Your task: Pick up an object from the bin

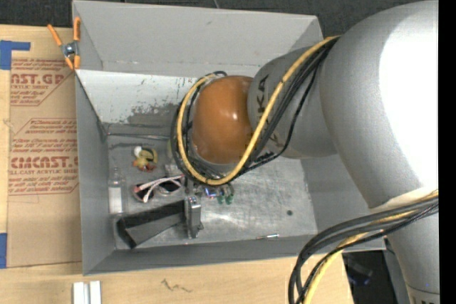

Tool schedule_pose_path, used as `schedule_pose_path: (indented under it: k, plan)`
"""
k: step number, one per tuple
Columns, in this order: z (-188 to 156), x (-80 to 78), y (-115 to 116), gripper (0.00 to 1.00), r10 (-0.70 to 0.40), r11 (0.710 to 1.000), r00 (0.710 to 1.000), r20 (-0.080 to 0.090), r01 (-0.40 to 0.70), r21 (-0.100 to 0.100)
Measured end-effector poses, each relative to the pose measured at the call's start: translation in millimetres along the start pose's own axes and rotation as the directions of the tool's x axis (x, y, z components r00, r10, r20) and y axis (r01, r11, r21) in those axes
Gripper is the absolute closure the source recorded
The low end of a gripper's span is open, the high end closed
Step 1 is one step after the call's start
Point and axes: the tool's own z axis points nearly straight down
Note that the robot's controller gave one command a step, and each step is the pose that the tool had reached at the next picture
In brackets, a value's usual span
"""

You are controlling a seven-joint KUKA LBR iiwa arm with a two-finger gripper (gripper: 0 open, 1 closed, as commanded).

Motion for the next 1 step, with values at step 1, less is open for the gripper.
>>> schedule_pose_path:
  k: [1]
  plan:
    - [-2.7,-7.2,-0.2,1.00,-0.023,1.000,1.000,-0.002,0.023,0.000]
